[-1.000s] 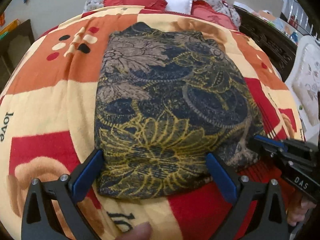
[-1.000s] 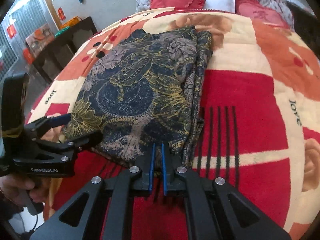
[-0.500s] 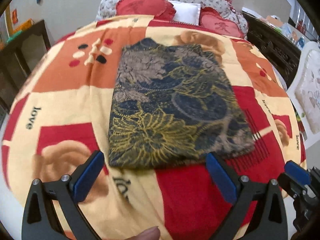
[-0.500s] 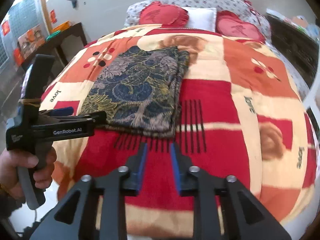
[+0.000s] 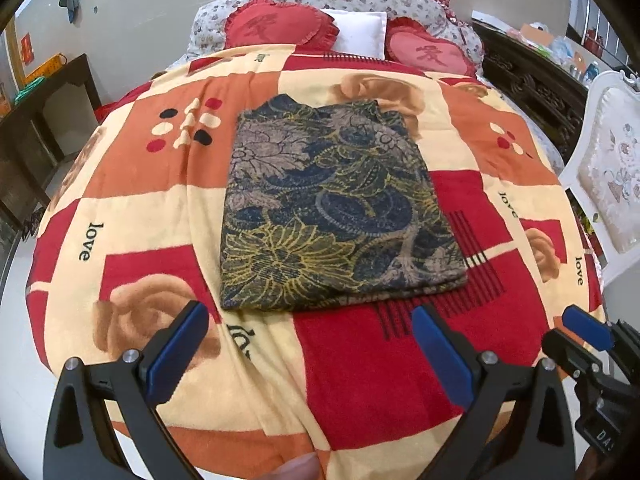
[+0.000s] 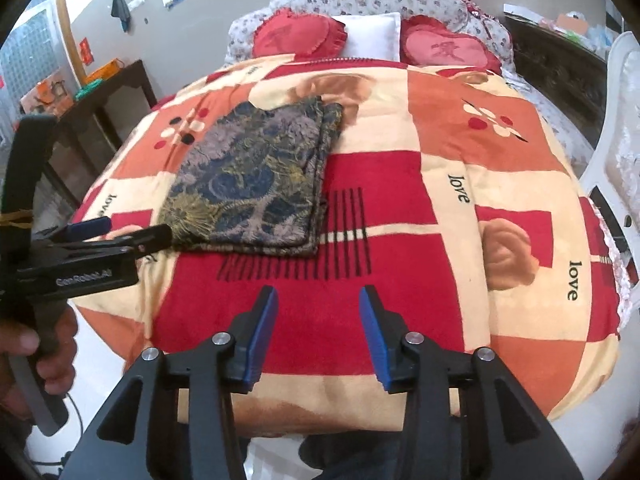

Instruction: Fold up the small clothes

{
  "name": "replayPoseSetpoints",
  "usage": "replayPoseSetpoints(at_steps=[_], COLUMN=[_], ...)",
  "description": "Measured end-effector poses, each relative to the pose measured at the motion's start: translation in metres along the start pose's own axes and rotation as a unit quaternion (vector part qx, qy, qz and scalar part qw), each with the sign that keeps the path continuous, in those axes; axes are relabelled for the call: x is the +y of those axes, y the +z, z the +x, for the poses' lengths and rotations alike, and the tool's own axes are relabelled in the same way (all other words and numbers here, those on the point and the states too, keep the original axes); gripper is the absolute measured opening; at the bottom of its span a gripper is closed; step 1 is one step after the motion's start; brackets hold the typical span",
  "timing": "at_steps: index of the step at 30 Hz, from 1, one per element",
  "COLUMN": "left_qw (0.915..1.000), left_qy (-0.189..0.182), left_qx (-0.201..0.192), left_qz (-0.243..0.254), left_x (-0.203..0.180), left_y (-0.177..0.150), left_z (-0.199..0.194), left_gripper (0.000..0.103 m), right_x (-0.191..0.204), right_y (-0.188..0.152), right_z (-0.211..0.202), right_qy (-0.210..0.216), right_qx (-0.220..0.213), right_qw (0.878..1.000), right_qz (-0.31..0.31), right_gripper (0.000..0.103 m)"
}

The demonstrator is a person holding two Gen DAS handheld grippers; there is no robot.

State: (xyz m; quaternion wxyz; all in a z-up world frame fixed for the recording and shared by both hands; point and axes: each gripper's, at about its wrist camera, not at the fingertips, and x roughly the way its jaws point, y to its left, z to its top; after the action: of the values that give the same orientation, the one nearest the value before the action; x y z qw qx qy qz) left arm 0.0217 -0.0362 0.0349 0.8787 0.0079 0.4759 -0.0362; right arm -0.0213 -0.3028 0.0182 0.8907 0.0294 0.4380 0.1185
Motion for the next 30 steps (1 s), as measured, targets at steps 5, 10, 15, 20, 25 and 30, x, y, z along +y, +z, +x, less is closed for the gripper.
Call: replayPoseSetpoints(at_steps=[5,10,15,20,25,30], left_qw=[1.0,1.0,0.9999,0.9998,0.9999,0.9998], left_qy=[0.007,0.008,0.011,0.013,0.013,0.012], left_qx=[-0.005,-0.001,-0.002,-0.003,0.0,0.001], left_qz=[0.003,0.004,0.008,0.012,0.011,0.015], left_x=[-0.001,0.001,-0.002,-0.005,-0.007,-0.009], left_y=[0.0,-0.002,-0.003,-0.003,-0.004,-0.005], left_z=[-0.002,0.0,-0.001,-0.002,-0.002,-0.004], left_gripper=[0.103,0.103,0.103,0.103,0.103,0.103], right_x=[0.007,0.009,0.008,0.008,0.012,0.012], right_y=[0.004,0.004,0.005,0.006,0.005,0.006], right_z=[-0.002,0.0,-0.001,0.001,0.002,0.001], right_qy=[0.008,0.007,0.002,-0.004,-0.001,0.0], right_qx=[-0.005,-0.005,-0.007,-0.005,-0.004,-0.007], right_qw=[1.0,1.0,1.0,1.0,1.0,1.0], right_qz=[-0.016,-0.021,-0.02,-0.022,-0.027,-0.026], right_gripper=[0.043,0.043,0.043,0.043,0.043,0.043])
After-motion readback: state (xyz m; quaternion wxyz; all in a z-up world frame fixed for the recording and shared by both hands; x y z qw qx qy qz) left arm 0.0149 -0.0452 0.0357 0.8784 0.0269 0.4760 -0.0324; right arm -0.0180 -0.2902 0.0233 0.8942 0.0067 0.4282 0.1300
